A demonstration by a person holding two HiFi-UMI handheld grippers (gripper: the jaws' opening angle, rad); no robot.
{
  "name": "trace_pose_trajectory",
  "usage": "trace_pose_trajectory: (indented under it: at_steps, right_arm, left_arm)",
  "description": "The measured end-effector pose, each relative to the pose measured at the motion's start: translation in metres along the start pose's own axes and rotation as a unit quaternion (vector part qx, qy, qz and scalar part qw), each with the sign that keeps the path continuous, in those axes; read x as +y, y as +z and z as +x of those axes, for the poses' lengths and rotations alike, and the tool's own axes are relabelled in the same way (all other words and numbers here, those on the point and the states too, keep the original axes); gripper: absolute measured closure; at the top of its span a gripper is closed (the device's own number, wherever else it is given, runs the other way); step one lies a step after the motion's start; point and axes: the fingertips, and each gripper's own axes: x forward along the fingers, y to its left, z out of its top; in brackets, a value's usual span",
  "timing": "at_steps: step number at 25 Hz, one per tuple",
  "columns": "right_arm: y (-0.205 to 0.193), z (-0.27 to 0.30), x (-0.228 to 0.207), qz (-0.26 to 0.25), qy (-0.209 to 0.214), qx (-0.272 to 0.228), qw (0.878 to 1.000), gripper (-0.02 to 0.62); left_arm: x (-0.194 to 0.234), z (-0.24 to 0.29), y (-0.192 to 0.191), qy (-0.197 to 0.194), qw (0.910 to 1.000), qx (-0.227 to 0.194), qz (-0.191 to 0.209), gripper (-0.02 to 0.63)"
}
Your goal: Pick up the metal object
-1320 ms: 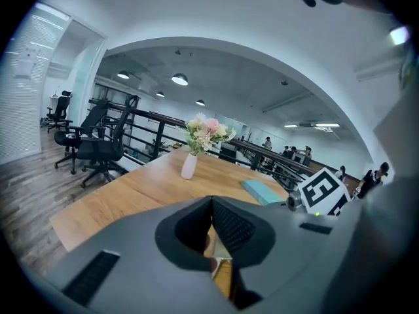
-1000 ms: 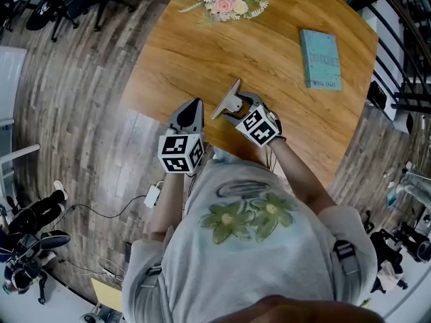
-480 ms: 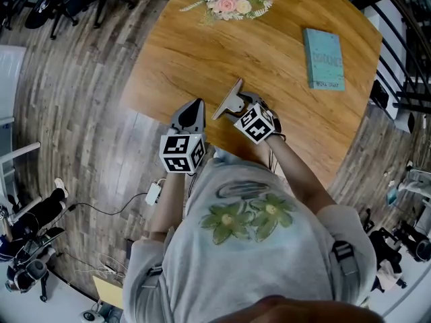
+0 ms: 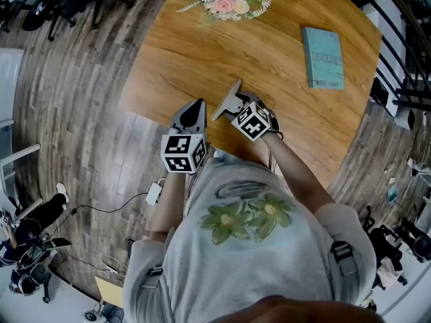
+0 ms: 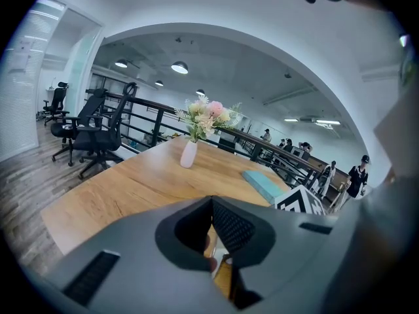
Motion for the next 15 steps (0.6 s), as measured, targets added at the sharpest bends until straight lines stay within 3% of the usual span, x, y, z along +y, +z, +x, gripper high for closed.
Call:
trace_pose_trajectory:
  at_steps: [15]
  right_arm:
    - [-0.0011, 0.0041, -0.0025, -0.006, -0.018, -0.003, 1.0, 0.291]
  left_arm:
    - [-0.0036, 0.0029, -0.0037, -0.004, 1.0, 0.008, 0.001, 0.595]
